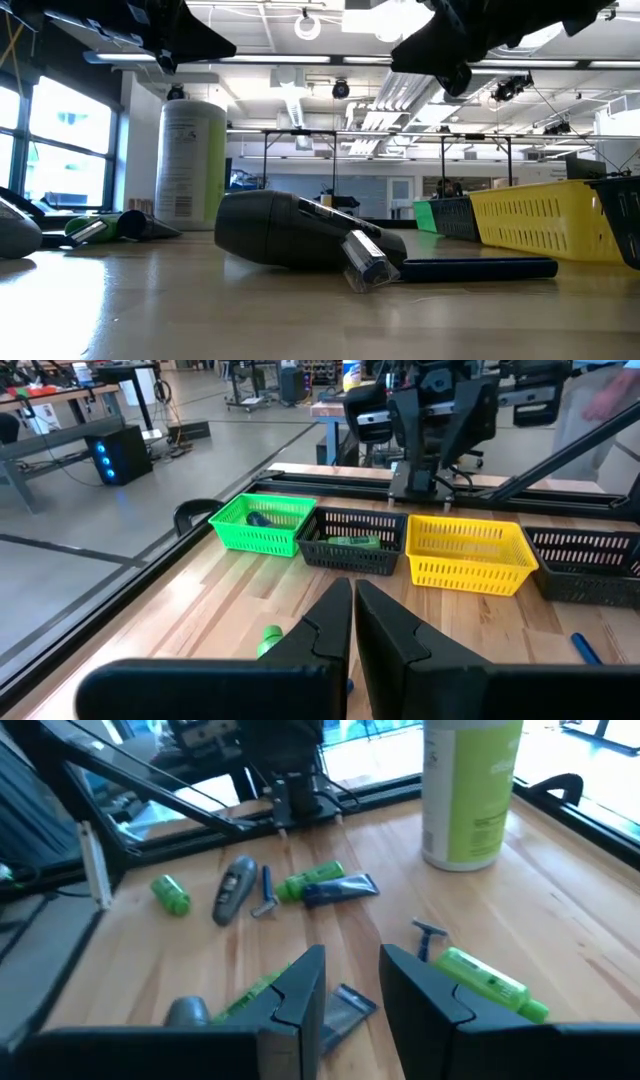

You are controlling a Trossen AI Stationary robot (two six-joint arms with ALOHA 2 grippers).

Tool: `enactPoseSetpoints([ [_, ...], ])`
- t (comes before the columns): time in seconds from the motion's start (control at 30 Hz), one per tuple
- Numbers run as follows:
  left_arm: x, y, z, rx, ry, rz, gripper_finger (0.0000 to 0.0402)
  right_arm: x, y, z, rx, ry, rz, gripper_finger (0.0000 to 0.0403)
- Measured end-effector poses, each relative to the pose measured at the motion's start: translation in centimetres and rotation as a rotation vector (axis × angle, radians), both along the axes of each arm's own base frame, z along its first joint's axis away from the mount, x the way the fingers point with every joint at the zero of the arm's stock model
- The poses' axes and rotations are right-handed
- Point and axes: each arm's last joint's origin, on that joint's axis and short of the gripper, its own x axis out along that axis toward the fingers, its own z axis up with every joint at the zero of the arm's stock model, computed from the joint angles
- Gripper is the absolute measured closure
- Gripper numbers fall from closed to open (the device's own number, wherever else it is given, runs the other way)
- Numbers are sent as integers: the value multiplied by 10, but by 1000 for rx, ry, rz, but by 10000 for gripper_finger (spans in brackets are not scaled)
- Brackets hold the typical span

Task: Pick & Place Travel size toiletries
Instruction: Put the blue razor into the yellow basket

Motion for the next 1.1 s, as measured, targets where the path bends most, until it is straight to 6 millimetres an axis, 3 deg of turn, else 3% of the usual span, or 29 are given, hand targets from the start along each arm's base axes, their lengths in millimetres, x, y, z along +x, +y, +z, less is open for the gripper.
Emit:
enactPoseSetpoints([
  [0.23,0,0,0,0,0,0,390,2,11,11,0,-23,7,312],
  [0.5,0,0,-1,2,7,0,390,30,27,27,-53,29,13,312],
  [0.8,0,0,-1,2,10,0,390,75,33,16,-113,278,-22,312],
  [1.1,0,0,-3,1,24,1,390,101,14,-18,-58,421,-26,312],
])
